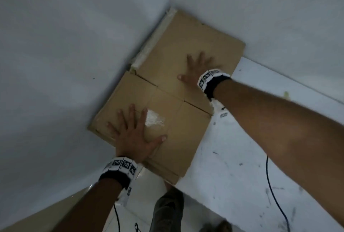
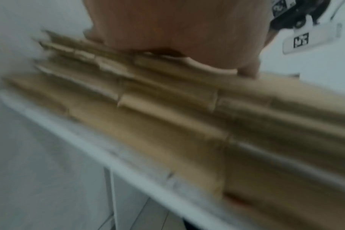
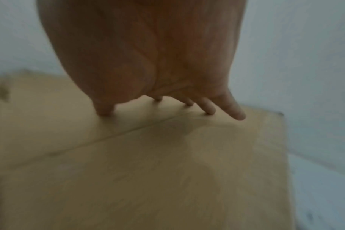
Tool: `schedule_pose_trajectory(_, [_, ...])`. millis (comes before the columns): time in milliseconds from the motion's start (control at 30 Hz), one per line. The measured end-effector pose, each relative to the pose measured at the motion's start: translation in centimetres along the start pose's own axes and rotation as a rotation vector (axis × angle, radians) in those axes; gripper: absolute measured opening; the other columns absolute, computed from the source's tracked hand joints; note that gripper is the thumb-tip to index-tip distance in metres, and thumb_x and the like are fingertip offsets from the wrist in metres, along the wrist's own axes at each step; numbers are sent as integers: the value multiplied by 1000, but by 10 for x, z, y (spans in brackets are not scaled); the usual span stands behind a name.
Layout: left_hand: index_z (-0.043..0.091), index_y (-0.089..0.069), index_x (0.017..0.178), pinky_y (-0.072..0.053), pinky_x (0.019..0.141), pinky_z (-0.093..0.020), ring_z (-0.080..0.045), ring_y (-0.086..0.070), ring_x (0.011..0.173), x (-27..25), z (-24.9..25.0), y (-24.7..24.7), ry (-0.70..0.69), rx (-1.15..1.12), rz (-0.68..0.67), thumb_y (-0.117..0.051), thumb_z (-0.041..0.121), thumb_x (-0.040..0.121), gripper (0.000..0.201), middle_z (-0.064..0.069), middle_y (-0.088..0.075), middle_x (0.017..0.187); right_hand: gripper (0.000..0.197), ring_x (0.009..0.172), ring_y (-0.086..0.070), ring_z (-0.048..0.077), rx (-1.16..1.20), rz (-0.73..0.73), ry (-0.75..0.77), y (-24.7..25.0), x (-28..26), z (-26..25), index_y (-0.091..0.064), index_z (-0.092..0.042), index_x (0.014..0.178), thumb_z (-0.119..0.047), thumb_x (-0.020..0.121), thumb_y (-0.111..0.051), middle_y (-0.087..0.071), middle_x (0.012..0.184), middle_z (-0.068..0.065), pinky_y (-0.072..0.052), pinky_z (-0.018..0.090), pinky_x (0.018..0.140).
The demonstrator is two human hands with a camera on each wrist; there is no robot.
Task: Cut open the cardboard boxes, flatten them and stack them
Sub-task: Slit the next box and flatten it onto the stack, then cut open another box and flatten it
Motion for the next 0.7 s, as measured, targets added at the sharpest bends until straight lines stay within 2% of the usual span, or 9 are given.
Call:
schedule_pose_trajectory(67, [35, 21, 159, 22, 112, -70, -41, 21, 154, -8, 7, 9, 17, 5, -30, -30, 101, 71, 121, -3, 26, 168, 84, 146, -15, 53, 18, 36, 5, -16, -43, -9, -15, -29, 157, -65, 91, -52, -4, 166, 15, -21, 73, 111])
schedule_pose_trajectory(133, [26, 8, 162, 16, 115, -66, -44, 6, 155, -20, 21, 21, 48, 2, -13, -52, 82, 79, 117, -10, 8, 171, 67, 133, -40, 42, 50, 134, 81, -34, -104, -1, -34, -21, 148, -53, 94, -54, -32, 153, 15, -39, 59, 105])
schedule_pose_trajectory(200, [15, -39, 150, -24, 116, -64, -45, -34, 142, -40, 53, 32, -83, -22, 103, -67, 51, 81, 83, -21, -35, 157, 54, 122, -49, 36, 134, 187, 147, -60, -174, 23, -45, -15, 139, -48, 96, -52, -47, 137, 14, -45, 49, 98])
schedule_pose_trajectory(267, [14, -62, 106, -49, 86, -48, -34, -57, 100, -70, 93, 27, -334, -29, 177, -59, 37, 82, 32, -11, -61, 112, 40, 112, -56, 32, 246, 159, 116, -103, -236, 69, -55, -17, 122, -48, 98, -50, -59, 121, 11, -46, 40, 91])
schedule_pose_trajectory(333, [21, -55, 83, -43, 66, -35, -18, -53, 73, -104, 134, 2, -513, -107, 7, -53, 34, 90, 14, 2, -57, 81, 28, 103, -63, 27, 415, 94, -29, -159, -291, 139, -59, -24, 104, -51, 96, -54, -66, 101, 5, -47, 34, 84])
schedule_pose_trajectory(433, [30, -52, 84, -36, 57, -22, -2, -52, 65, -157, 185, -59, -639, -83, -356, -62, 37, 96, 17, 8, -59, 71, 19, 98, -66, 23, 625, -3, -296, -255, -384, 251, -55, -28, 92, -47, 95, -58, -66, 90, 1, -48, 30, 81])
schedule_pose_trajectory(567, [25, -55, 92, -47, 70, -30, -15, -65, 83, -227, 236, -143, -648, 143, -575, -56, 47, 91, 22, 6, -67, 88, 18, 103, -63, 22, 744, -59, -622, -390, -550, 365, -55, -26, 93, -43, 95, -58, -68, 102, 2, -47, 29, 83])
schedule_pose_trajectory(633, [27, -57, 96, -42, 76, -27, -19, -64, 97, -273, 265, -187, -771, 269, -676, -51, 57, 84, 34, 9, -63, 94, 19, 106, -61, 21, 827, -66, -771, -459, -637, 398, -55, -26, 93, -45, 95, -58, -63, 98, 0, -47, 28, 86])
schedule_pose_trajectory(700, [28, -56, 96, -34, 75, -23, -18, -60, 100, -326, 289, -217, -837, 363, -806, -57, 53, 93, 24, 14, -52, 89, 21, 102, -59, 19, 929, -113, -893, -521, -719, 411, -56, -26, 94, -46, 95, -60, -57, 97, -2, -45, 26, 87])
Point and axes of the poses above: each hand's wrist, its own x-axis towards the middle knuckle, its own y-axis out of the back of the hand, z = x × y, the point moved 7 cm from there along x, towards the middle knuckle
